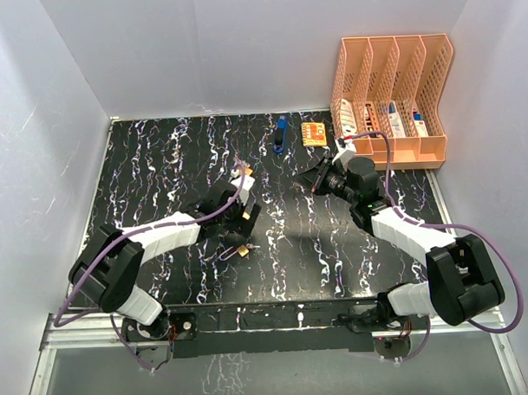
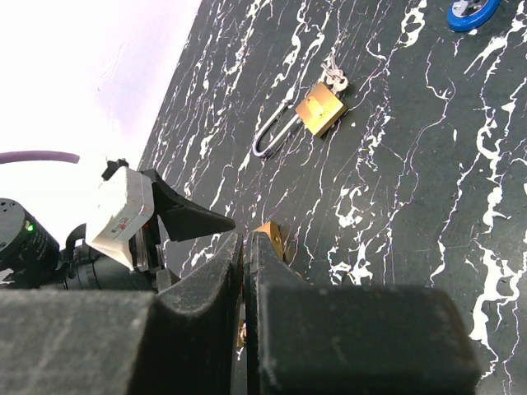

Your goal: Unlock with the key

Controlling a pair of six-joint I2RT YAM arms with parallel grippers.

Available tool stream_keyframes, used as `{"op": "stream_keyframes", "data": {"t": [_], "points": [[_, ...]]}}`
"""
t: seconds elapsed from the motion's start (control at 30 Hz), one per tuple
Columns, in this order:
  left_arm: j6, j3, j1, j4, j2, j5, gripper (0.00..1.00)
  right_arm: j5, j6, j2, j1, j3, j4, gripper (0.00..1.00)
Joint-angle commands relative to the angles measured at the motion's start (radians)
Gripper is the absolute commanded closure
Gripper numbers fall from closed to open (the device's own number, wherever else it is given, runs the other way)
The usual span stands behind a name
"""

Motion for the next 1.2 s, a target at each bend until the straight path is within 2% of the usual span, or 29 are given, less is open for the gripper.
{"op": "stream_keyframes", "data": {"t": [0.0,0.3,0.57,1.03,1.1,1.17], "points": [[0.011,0.040,0.004,-0.007,0.024,0.004,0.02,-0.014,-0.016,-0.022,-0.002,0.042,0.049,1.00],[0.006,0.046,0.003,0.042,0.092,-0.023,0.02,-0.011,-0.017,-0.029,-0.002,0.036,0.046,1.00],[0.016,0.058,0.004,0.035,0.142,-0.020,0.09,-0.012,-0.015,-0.029,-0.002,0.033,0.046,1.00],[0.005,0.045,0.004,-0.038,0.152,0.014,0.41,-0.017,-0.009,-0.022,-0.002,0.032,0.054,1.00],[0.003,0.043,0.004,-0.045,0.152,0.016,0.48,-0.018,-0.009,-0.022,-0.002,0.030,0.057,1.00],[0.002,0.043,0.004,-0.050,0.152,0.019,0.61,-0.020,-0.008,-0.021,-0.002,0.030,0.057,1.00]]}}
